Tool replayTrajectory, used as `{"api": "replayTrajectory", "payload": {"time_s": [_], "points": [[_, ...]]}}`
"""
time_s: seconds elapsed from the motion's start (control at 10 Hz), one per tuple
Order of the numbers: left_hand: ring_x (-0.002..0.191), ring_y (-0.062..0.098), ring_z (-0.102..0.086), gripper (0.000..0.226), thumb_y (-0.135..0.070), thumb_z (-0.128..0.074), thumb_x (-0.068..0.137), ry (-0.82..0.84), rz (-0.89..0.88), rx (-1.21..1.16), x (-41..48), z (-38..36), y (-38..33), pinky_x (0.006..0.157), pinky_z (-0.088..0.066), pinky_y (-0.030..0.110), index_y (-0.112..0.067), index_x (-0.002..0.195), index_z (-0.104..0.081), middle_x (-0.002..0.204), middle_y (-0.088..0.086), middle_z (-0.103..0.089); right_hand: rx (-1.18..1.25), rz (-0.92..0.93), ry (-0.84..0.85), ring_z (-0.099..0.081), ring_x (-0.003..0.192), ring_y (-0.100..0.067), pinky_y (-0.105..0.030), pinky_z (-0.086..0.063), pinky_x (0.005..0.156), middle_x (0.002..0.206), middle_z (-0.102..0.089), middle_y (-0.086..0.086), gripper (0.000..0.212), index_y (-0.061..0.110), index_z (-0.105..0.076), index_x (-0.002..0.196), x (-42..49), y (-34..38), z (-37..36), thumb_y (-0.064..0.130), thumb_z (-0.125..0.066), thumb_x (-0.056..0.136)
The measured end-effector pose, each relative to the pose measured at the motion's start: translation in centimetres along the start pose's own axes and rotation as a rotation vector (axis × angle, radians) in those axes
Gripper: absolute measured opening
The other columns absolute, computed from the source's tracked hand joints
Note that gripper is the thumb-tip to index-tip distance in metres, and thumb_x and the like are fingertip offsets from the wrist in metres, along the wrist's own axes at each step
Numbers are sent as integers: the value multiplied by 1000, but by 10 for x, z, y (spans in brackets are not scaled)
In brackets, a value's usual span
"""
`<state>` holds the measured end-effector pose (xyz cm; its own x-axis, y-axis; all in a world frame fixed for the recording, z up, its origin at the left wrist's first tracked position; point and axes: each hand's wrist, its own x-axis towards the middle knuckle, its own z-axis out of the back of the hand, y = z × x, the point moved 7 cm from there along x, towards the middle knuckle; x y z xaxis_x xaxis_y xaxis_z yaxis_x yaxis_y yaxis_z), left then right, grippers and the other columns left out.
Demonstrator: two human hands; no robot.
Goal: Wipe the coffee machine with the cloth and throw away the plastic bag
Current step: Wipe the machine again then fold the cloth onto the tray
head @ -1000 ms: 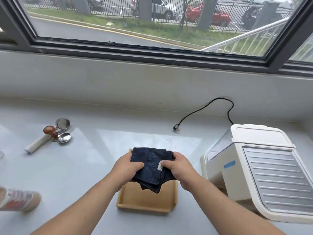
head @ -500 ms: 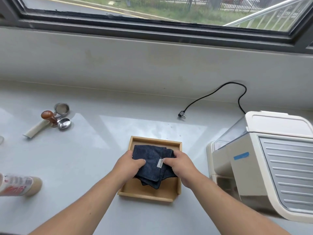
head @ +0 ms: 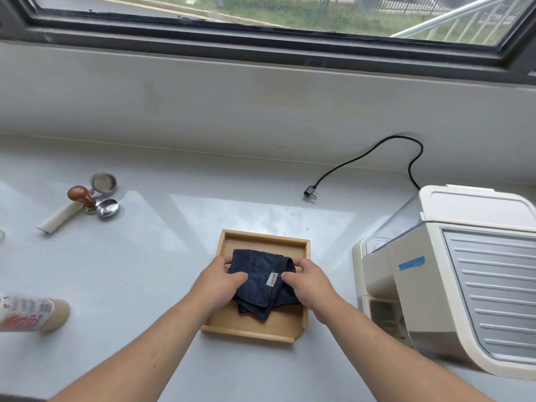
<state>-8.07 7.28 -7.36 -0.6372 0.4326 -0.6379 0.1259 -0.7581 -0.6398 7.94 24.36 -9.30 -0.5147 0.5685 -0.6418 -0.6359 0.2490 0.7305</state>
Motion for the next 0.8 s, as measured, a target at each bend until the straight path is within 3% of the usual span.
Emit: {"api": "replayTrajectory", "payload": {"time_s": [0.1, 0.2, 0.3, 0.4, 0.5, 0.6, 0.7, 0.8], "points": [[98, 4, -67, 51, -33, -71, 88, -17, -32, 33, -3, 4, -5, 78, -53, 28, -29, 135, -53, 110, -15, -68, -51, 44, -21, -75, 91, -17, -37, -62, 85, 101, -76, 2, 34, 27, -67, 119, -4, 7, 4, 14, -64, 88], [113, 8, -64, 60, -35, -69, 86, -49, -79, 103, -8, 9, -12, 97, -54, 36, -28, 142, -49, 129, -13, -63, -104, 95, -52, -69, 101, -13, -38, -58, 95, 113, -69, 8, 42, 24, -63, 132, -9, 15, 9, 15, -63, 91], [124, 16, -60, 64, -38, -68, 86, -80, -122, 185, -12, 16, -23, 99, -51, 36, -29, 146, -48, 148, -4, -56, -163, 135, -68, -64, 104, -6, -32, -56, 94, 121, -65, 10, 43, 27, -60, 135, -14, 26, 13, 20, -62, 93], [120, 19, -62, 64, -42, -66, 88, -93, -154, 226, -16, 20, -33, 96, -52, 37, -31, 148, -47, 149, -6, -55, -181, 171, -70, -61, 110, -8, -30, -52, 98, 130, -63, 9, 42, 28, -60, 136, -20, 37, 16, 25, -61, 94], [116, 20, -64, 64, -46, -65, 89, -106, -170, 227, -22, 27, -43, 95, -53, 38, -34, 148, -45, 146, -7, -58, -178, 194, -66, -66, 102, -7, -25, -54, 84, 132, -61, 11, 42, 31, -60, 136, -28, 51, 18, 28, -60, 94], [114, 20, -64, 64, -49, -64, 89, -139, -209, 243, -29, 34, -53, 93, -52, 37, -35, 148, -45, 142, -8, -60, -180, 207, -77, -65, 74, -2, -18, -49, 63, 130, -62, 12, 46, 33, -59, 137, -33, 63, 20, 29, -58, 92], [126, 19, -59, 67, -51, -64, 90, -171, -254, 256, -36, 42, -65, 98, -49, 35, -35, 151, -44, 150, -8, -55, -212, 247, -89, -61, 77, 7, -10, -42, 66, 132, -64, 11, 50, 33, -57, 142, -38, 77, 23, 37, -61, 93], [139, 18, -50, 72, -55, -66, 88, -194, -302, 219, -42, 51, -80, 103, -45, 34, -36, 153, -42, 158, -7, -49, -235, 320, -103, -58, 107, 1, -19, -41, 89, 147, -57, 12, 53, 33, -55, 145, -45, 94, 25, 43, -63, 94]]}}
